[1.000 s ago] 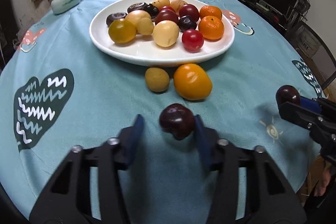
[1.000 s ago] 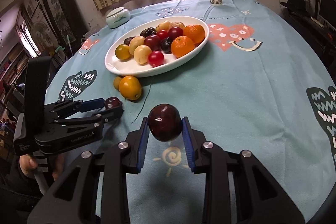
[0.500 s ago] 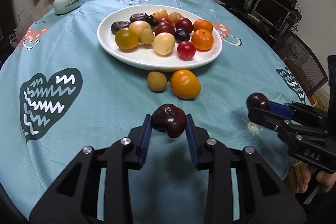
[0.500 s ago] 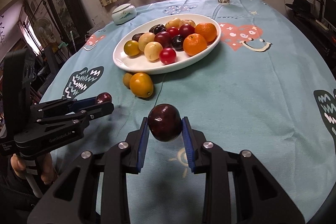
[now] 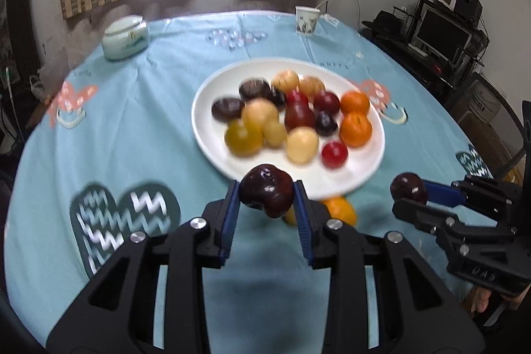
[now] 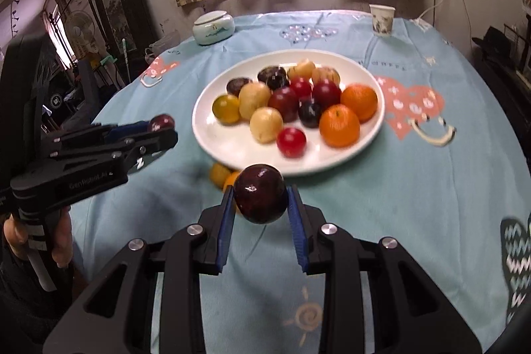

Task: Organize fruits
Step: 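Carry both plums onto the plate and open both grippers, then move both open grippers back to the last two fruits, then grasp a tangerine with the right gripper while the left grasps a small tan fruit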

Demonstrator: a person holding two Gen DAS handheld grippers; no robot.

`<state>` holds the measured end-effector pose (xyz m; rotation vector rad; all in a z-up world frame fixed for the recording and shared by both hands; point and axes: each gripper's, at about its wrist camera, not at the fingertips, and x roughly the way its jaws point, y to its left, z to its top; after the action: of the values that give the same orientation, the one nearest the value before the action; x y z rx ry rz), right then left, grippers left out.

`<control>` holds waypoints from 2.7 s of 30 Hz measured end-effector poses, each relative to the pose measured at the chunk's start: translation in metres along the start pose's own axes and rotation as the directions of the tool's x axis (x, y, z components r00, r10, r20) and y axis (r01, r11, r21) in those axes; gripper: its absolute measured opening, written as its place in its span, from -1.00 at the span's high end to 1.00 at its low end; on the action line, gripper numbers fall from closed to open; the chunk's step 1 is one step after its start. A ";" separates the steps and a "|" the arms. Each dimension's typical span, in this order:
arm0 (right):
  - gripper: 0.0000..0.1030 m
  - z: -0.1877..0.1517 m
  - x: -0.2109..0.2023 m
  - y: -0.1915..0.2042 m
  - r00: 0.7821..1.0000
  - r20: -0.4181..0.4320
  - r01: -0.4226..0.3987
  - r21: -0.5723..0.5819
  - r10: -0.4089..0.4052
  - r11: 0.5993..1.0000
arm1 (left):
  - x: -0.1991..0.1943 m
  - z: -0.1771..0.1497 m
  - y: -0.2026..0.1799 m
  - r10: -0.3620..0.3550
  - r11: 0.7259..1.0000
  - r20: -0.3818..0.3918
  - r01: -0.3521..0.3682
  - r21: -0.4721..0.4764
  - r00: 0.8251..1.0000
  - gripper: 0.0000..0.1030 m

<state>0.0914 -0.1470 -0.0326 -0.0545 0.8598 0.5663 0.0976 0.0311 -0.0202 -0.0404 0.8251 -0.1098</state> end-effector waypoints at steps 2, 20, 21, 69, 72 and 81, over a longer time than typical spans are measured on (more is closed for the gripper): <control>0.38 0.013 0.005 0.000 1.000 0.000 0.002 -0.013 -0.002 1.000 | 0.008 0.019 0.001 0.000 1.000 0.001 0.000 -0.001 1.000 0.36; 0.37 0.067 0.067 -0.021 0.998 -0.056 0.021 -0.006 -0.021 1.000 | 0.074 0.043 0.006 -0.030 0.999 -0.109 0.026 -0.032 0.994 0.34; 0.36 0.067 0.067 -0.022 0.998 -0.054 0.026 0.002 -0.026 1.000 | 0.074 0.044 0.006 -0.029 0.999 -0.109 0.026 -0.035 0.994 0.18; 0.26 -0.006 0.067 0.027 0.989 -0.144 0.025 -0.056 -0.033 0.998 | -0.010 -0.077 0.038 -0.008 0.988 -0.105 -0.008 -0.155 0.994 -0.79; 0.26 -0.016 0.042 0.021 0.992 -0.117 0.044 -0.046 -0.049 0.998 | -0.002 -0.068 0.025 -0.023 0.991 -0.104 0.009 -0.134 0.994 -0.79; 0.26 -0.053 0.004 -0.024 0.990 -0.112 0.098 0.062 -0.090 0.993 | 0.040 -0.045 -0.023 -0.017 0.999 -0.118 0.013 -0.033 0.993 -0.71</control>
<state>0.0681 -0.1799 -0.0748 -0.0642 0.9770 0.4486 0.0892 0.0042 -0.0778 -0.0714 0.9447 -0.1137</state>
